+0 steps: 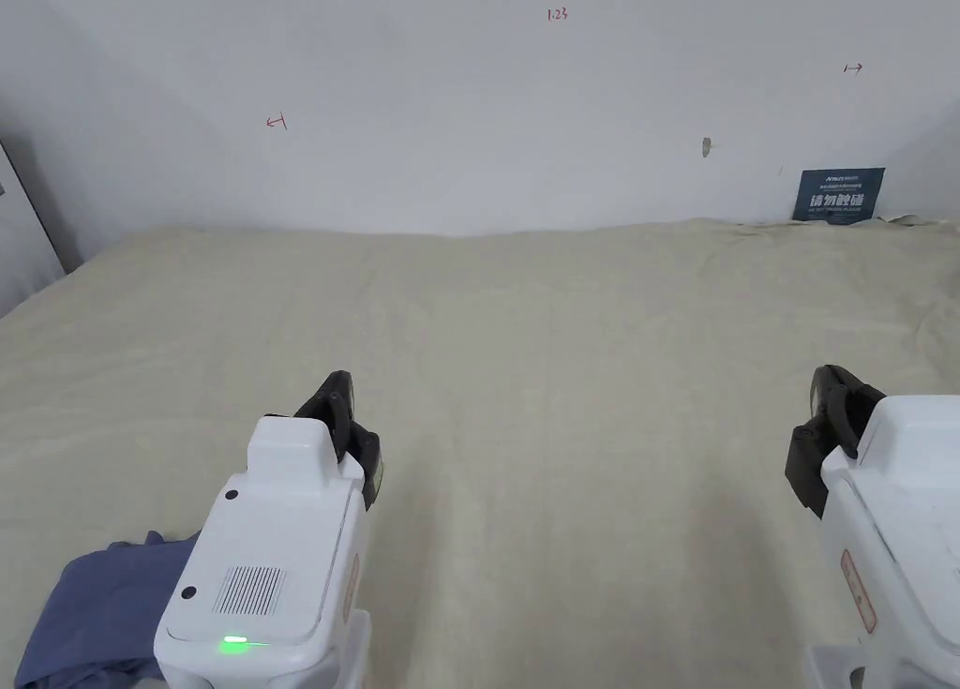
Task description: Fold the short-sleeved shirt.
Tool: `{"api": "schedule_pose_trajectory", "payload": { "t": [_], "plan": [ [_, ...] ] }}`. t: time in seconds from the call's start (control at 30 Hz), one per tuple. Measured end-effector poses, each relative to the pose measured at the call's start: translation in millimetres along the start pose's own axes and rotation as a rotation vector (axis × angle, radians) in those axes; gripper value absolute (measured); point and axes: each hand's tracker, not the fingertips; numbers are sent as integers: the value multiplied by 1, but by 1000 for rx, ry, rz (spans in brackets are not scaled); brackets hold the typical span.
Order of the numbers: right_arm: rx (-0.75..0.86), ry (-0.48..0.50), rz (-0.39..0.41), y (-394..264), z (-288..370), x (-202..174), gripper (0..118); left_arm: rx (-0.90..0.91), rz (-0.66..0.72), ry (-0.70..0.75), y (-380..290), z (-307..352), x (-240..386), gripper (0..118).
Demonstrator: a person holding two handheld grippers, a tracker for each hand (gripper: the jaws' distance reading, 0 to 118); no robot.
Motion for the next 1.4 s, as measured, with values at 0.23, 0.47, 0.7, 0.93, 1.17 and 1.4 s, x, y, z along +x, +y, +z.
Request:
{"api": "schedule_pose_trajectory", "payload": {
  "t": [0.23, 0.47, 0.7, 0.93, 1.17, 1.4],
  "plan": [
    [0, 4, 0, 1, 0, -2, 1, -3, 10, 1, -2, -1, -3, 0],
    [-4, 6, 0, 1, 0, -4, 1, -4, 5, -3, -1, -1, -4, 0],
    [-5, 8, -1, 0, 0, -4, 1, -4, 9, -7, -1, 0, -5, 0],
    [-2, 10, 0, 1, 1, -4, 1, -7, 10, -5, 0, 0, -6, 0],
    [2, 12, 6, 2, 2, -5, 1, -11, 9, -2, 0, 0, -8, 0],
    [4, 12, 6, 3, 3, -6, 1, -9, 2, -5, -1, 0, -9, 0]
  ]
}}
